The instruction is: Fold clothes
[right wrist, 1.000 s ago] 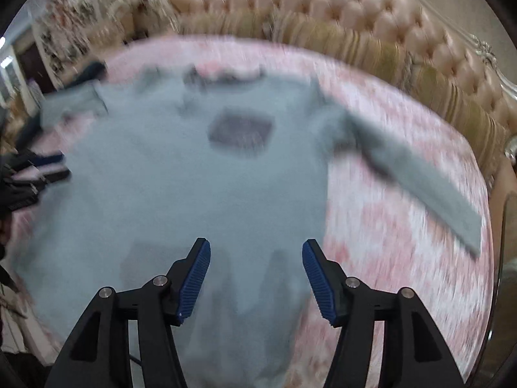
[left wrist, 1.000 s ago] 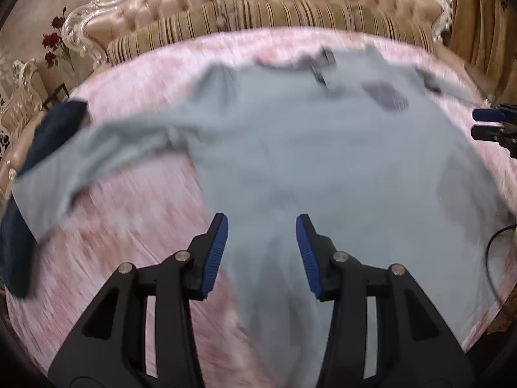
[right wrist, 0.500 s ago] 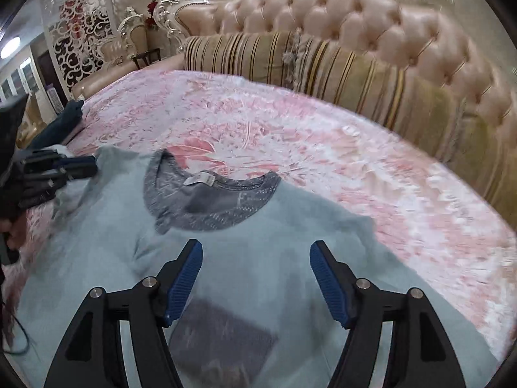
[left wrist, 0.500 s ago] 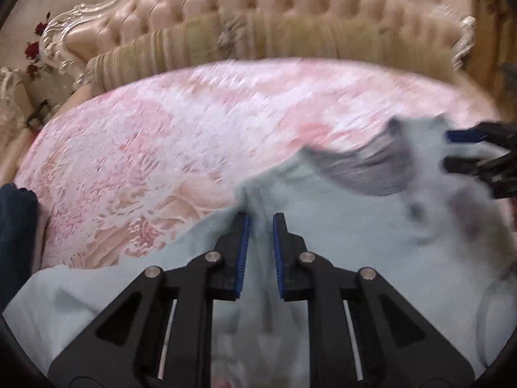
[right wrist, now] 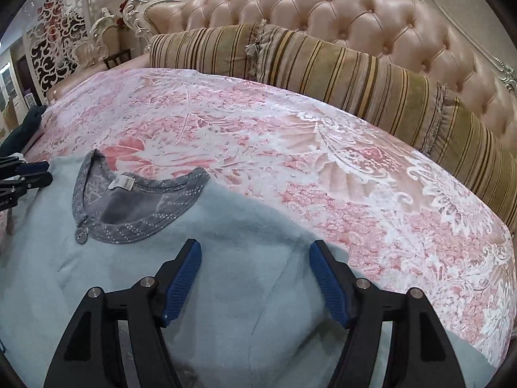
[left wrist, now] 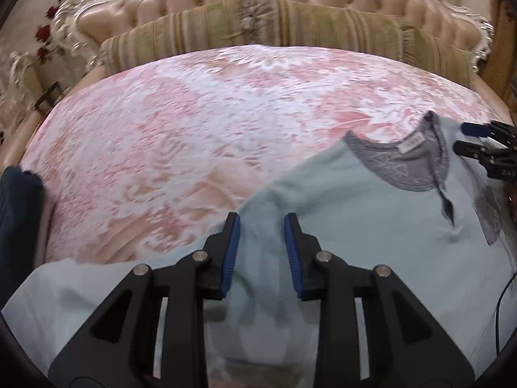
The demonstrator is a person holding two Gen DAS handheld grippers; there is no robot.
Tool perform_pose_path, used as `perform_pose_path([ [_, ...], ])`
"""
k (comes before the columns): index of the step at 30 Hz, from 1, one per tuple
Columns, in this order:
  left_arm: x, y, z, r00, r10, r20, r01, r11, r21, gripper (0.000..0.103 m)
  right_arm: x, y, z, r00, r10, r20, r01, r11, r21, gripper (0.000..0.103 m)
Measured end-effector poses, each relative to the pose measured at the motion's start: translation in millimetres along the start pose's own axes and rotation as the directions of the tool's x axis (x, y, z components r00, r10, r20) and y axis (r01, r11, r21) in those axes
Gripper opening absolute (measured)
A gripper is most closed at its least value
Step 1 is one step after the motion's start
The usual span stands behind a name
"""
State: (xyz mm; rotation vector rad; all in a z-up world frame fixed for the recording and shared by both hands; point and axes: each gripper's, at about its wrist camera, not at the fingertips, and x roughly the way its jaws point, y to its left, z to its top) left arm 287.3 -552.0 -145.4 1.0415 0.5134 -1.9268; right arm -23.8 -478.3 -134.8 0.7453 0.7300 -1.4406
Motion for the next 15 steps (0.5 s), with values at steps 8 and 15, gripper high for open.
perform_pose_path([
  [8,-16,-12,25,0.989,-0.121,0.081,0.112,0.989,0.101,0.034,-36,-33,10,0.999,-0.018,0.047,0.015,0.999,0.049,0.071],
  [15,16,-17,50,0.965,-0.261,0.027,0.251,0.947,0.201,0.034,-51,-102,5,0.996,0.022,0.092,-0.043,0.969,0.242,0.071],
])
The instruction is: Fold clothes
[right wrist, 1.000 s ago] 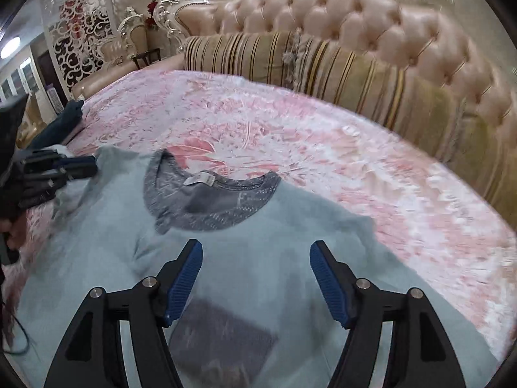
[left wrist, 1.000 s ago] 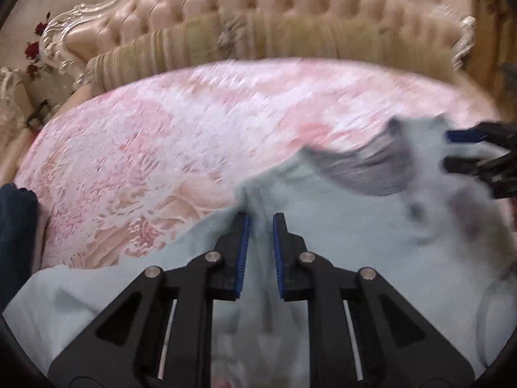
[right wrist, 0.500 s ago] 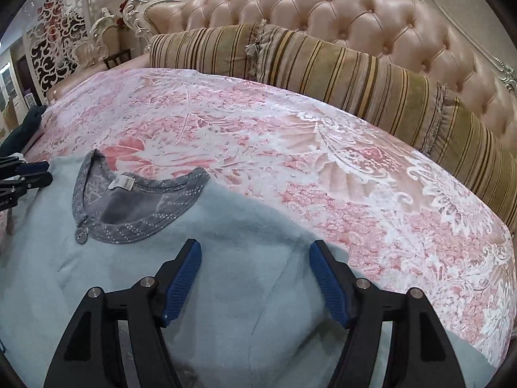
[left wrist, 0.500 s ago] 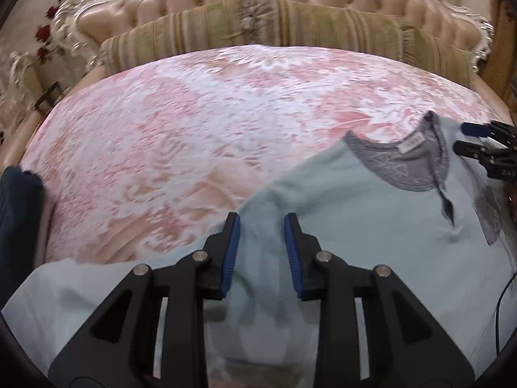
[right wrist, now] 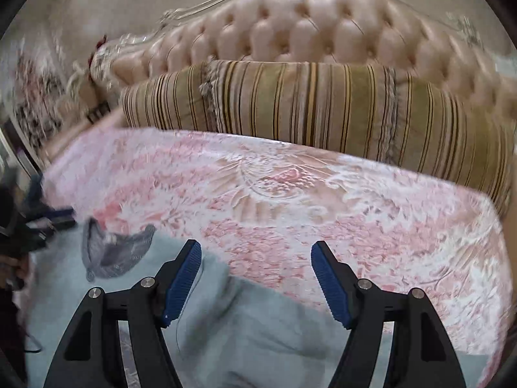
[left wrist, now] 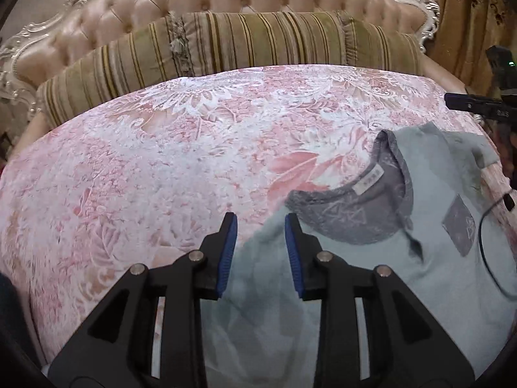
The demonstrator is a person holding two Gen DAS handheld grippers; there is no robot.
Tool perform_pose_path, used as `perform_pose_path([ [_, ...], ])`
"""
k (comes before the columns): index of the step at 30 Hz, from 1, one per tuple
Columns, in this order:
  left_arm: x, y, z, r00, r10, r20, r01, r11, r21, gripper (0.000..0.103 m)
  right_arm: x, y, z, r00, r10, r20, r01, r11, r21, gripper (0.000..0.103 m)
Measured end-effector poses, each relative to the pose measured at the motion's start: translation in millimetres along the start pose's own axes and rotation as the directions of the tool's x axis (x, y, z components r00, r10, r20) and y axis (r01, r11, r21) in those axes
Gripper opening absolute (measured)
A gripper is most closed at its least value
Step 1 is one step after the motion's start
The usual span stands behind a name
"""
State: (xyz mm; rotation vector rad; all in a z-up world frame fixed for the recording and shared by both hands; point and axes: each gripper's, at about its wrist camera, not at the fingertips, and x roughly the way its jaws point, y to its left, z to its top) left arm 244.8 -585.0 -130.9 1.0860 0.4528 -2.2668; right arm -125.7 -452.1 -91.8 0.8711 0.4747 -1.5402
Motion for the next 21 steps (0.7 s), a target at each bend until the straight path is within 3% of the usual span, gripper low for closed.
perform_pose_path([
  [5,-5,15,1,0.99,-0.141,0.017,0.14,0.989,0.054,0.034,18,13,10,0.997,0.04,-0.062,-0.044,0.997,-0.059,0.071],
  [11,12,5,1,0.977,-0.215,0.003,0.214,0.974,0.068,0.034,53,72,19,0.983,0.114,-0.147,-0.147,0.96,-0.239,0.071],
  [14,24,-1,5,0.984,-0.177,-0.018,0.178,0.983,0.055,0.034,70,80,22,0.974,0.145,-0.176,-0.186,0.951,-0.246,0.071],
  [19,33,-10,6,0.981,-0.188,-0.048,0.19,0.98,0.057,0.033,80,84,17,0.972,0.148,-0.183,-0.198,0.935,-0.294,0.071],
  [21,32,-11,7,0.981,-0.183,-0.06,0.186,0.981,0.056,0.02,81,83,18,0.972,0.167,-0.166,-0.209,0.936,-0.282,0.071],
])
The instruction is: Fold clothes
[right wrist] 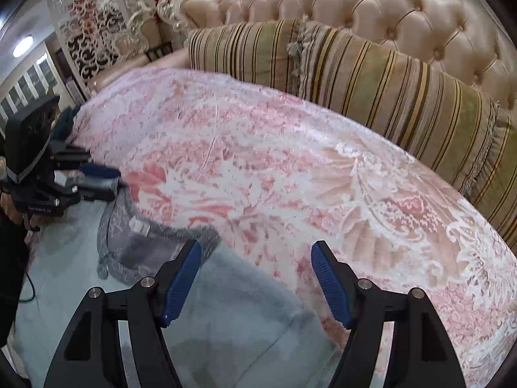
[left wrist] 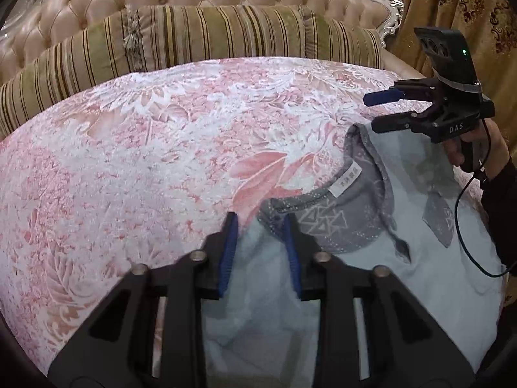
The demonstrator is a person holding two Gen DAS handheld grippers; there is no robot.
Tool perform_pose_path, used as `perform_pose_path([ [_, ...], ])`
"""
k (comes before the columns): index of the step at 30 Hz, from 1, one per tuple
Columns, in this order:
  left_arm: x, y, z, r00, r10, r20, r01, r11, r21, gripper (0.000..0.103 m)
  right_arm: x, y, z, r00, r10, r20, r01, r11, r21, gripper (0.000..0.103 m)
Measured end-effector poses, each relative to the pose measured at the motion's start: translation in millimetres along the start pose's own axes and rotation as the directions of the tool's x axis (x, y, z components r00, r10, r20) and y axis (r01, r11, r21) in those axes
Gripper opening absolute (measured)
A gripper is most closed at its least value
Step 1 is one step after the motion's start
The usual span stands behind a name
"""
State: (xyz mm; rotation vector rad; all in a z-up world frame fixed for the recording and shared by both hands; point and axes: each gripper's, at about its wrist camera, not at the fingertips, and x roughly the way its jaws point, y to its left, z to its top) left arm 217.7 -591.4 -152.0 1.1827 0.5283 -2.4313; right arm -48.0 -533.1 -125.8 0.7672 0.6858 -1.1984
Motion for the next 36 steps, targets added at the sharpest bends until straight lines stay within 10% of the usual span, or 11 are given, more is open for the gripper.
perform_pose_path([
  [8,-3,-14,4,0.995,0.095,-0.01,-0.095,0.994,0.057,0.01,13,18,-3,1.0,-0.008,-0.03,0.006,0.997,-0.083,0.068],
  [11,-5,-19,6,0.992,0.129,-0.002,-0.128,0.989,0.072,0.009,14,20,-5,0.999,0.014,-0.037,-0.017,0.996,-0.085,0.023],
  [15,-5,-19,8,0.987,0.159,0.004,-0.159,0.985,0.063,0.01,13,31,-5,0.999,0.006,-0.033,-0.011,0.99,-0.138,0.011],
  [28,8,-15,13,0.966,0.259,0.005,-0.259,0.966,0.018,0.01,16,31,2,0.998,-0.068,0.014,0.069,0.991,-0.111,0.009],
  [36,-19,-4,11,0.968,0.244,0.059,-0.243,0.97,-0.03,0.048,-56,9,-3,0.975,-0.209,0.07,0.212,0.976,-0.048,0.03],
])
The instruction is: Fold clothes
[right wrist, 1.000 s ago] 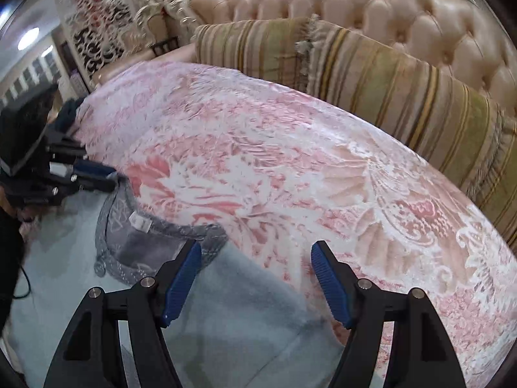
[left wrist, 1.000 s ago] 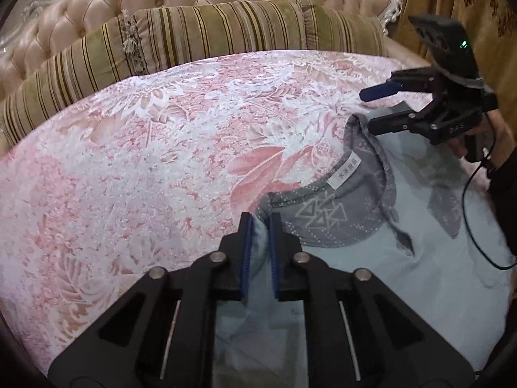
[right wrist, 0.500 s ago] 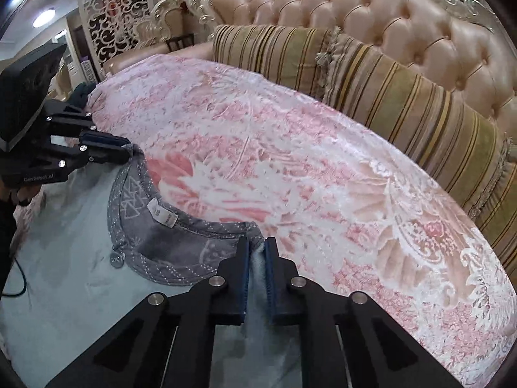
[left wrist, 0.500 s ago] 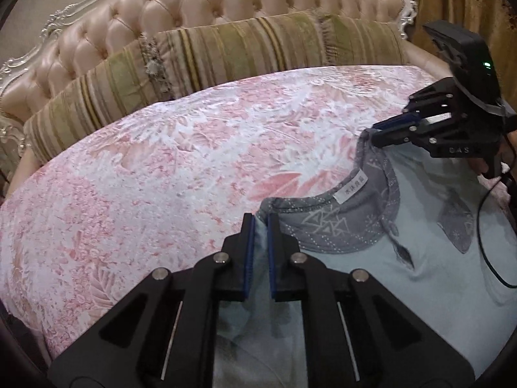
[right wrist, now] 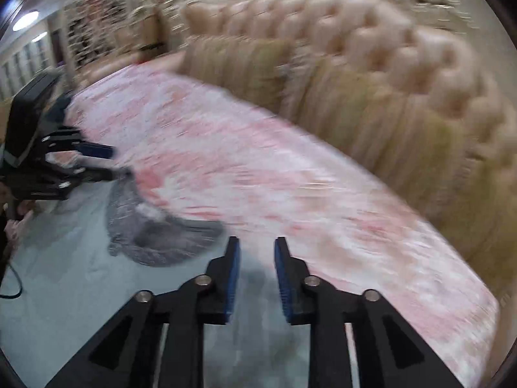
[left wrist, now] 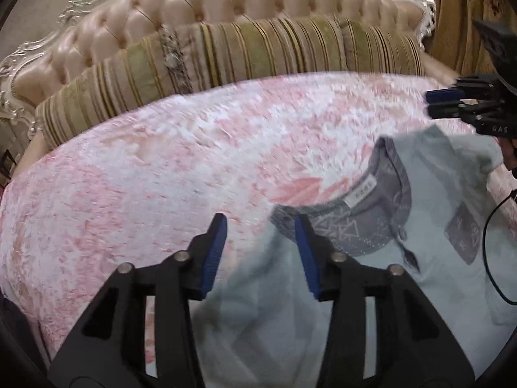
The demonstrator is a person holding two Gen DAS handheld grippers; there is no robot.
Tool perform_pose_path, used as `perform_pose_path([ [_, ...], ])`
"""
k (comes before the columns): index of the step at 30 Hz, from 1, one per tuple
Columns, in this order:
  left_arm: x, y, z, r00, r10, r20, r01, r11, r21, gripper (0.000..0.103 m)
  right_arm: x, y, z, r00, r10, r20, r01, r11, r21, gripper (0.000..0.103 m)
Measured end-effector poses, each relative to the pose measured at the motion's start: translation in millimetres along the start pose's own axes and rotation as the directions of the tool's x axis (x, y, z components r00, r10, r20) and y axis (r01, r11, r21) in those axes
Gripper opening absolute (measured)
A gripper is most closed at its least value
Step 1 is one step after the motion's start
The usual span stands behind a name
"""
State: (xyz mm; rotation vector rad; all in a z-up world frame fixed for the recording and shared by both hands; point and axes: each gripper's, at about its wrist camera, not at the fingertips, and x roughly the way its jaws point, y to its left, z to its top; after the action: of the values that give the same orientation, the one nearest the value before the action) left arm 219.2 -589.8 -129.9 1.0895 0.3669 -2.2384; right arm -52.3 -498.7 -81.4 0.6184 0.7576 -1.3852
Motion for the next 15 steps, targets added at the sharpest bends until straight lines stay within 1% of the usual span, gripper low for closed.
perform_pose_path([
  [1,-6,5,-1,1.0,-0.002,0.01,0.002,1.0,-0.015,0.048,-11,-12,-7,0.999,-0.029,0.019,0.028,0.999,0.041,0.037],
  [2,-10,2,-1,1.0,-0.009,0.016,0.009,1.0,-0.019,0.048,-22,-25,-15,0.998,-0.056,0.038,0.053,0.995,0.086,0.048],
  [3,-13,-1,-2,1.0,-0.016,0.021,0.016,1.0,-0.022,0.048,-31,-39,-26,0.996,-0.073,0.047,0.066,0.989,0.129,0.053],
  [4,-17,-4,-3,0.999,-0.022,0.027,0.023,0.999,-0.025,0.048,-38,-53,-40,0.996,-0.077,0.046,0.068,0.983,0.17,0.056],
  [7,-29,-13,-5,0.998,-0.042,0.044,0.043,0.998,-0.035,0.048,-44,-84,-83,0.999,-0.053,0.005,0.05,0.964,0.26,0.057],
  [10,-40,-22,-6,0.996,-0.061,0.061,0.064,0.997,-0.044,0.048,-48,-109,-120,0.996,-0.076,-0.048,0.088,0.941,0.328,0.057],
  [12,-48,-28,-8,0.995,-0.074,0.073,0.077,0.996,-0.05,0.048,-54,-118,-134,0.997,-0.07,-0.038,0.079,0.932,0.354,0.057],
  [13,-52,-31,-8,0.994,-0.08,0.079,0.084,0.995,-0.053,0.048,-56,-122,-139,0.999,-0.047,-0.017,0.05,0.93,0.364,0.057],
  [14,-56,-34,-9,0.993,-0.086,0.084,0.091,0.994,-0.055,0.048,-55,-124,-141,0.999,-0.035,-0.013,0.037,0.932,0.361,0.057],
  [15,-60,-37,-10,0.992,-0.093,0.09,0.098,0.993,-0.058,0.048,-52,-124,-141,0.999,-0.036,-0.023,0.042,0.935,0.352,0.057],
])
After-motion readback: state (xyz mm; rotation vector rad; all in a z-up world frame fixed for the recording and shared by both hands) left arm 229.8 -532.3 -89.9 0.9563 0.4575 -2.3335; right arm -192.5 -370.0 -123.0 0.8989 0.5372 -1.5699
